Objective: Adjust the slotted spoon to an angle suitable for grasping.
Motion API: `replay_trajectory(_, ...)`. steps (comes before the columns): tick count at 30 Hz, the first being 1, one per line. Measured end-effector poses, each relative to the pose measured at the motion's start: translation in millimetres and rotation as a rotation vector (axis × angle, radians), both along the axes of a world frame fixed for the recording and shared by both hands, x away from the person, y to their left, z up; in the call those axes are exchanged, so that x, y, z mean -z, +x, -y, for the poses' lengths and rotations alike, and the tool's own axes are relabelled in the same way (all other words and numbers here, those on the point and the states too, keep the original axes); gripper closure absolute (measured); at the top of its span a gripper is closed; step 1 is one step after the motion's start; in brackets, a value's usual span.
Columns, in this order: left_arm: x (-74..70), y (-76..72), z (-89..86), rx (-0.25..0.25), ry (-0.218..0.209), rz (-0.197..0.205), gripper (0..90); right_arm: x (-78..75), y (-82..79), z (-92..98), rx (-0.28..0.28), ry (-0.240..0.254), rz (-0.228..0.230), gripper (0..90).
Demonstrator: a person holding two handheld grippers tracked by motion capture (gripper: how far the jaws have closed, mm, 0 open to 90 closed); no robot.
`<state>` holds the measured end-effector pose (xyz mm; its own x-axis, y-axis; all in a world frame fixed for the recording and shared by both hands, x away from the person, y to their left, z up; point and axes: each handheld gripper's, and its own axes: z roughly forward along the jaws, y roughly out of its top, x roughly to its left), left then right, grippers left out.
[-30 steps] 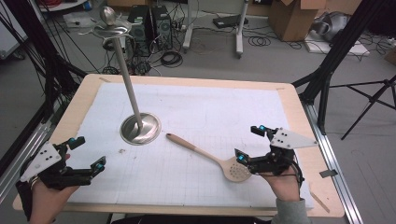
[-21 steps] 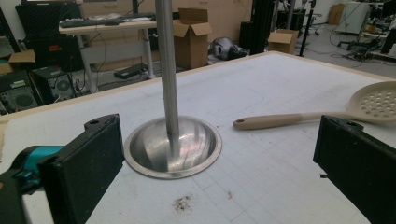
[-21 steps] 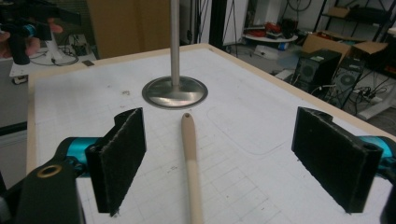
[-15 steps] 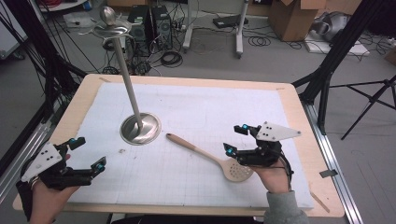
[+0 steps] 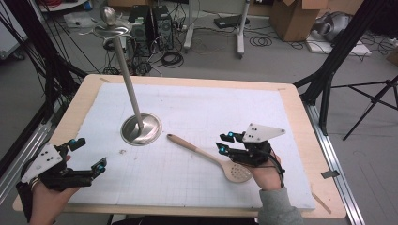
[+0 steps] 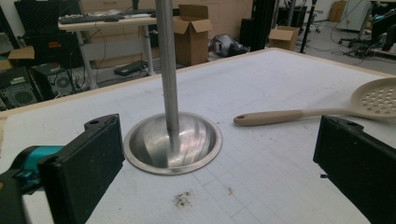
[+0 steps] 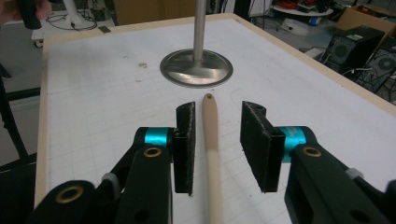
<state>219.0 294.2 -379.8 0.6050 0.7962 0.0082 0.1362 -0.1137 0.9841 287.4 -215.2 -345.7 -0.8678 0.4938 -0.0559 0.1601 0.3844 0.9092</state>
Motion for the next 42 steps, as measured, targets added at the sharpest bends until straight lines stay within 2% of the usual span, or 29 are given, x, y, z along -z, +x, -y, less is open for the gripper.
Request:
replay_trajectory(4, 0.3, 0.1, -0.1, -0.001, -0.001, -0.002, 2.2, 3.1, 5.1, -7.4, 0.002, -0.016, 0.006, 74.7)
replay_trajectory(8, 0.7, 0.5, 0.4, 0.003, 0.000, -0.005, 2.2, 4.6, 8.2, -9.9, 0.015, -0.020, 0.012, 77.5)
replay_trajectory(15, 0.8, 0.6, 0.4, 0.007, -0.001, -0.006, 2.2, 8.7, 16.6, -13.7, 0.010, 0.009, -0.019, 89.5)
replay_trajectory(17, 0.9, 0.6, 0.1, 0.006, -0.002, -0.007, 2.2, 9.8, 18.3, -16.3, 0.009, 0.013, -0.023, 89.5)
replay_trajectory(26, 1.4, 0.5, -0.5, 0.007, -0.004, -0.010, 2.2, 16.1, 24.8, -32.0, 0.002, -0.032, -0.024, 89.5)
replay_trajectory(28, 1.5, 0.7, -0.7, 0.007, -0.003, -0.010, 2.2, 18.6, 26.5, -35.8, 0.013, -0.019, -0.052, 89.6)
replay_trajectory(32, 2.6, 1.2, -1.1, 0.008, -0.005, -0.013, 2.2, 21.9, 29.9, -42.1, 0.017, -0.050, -0.066, 89.6)
replay_trajectory(35, 3.4, 1.6, -0.9, 0.007, -0.006, -0.017, 2.2, 25.1, 34.0, -46.0, 0.030, -0.077, -0.094, 89.8)
replay_trajectory(42, 4.2, 2.2, -0.3, 0.011, -0.004, -0.022, 2.2, 34.7, 45.1, -55.9, 0.017, -0.148, -0.131, 90.0)
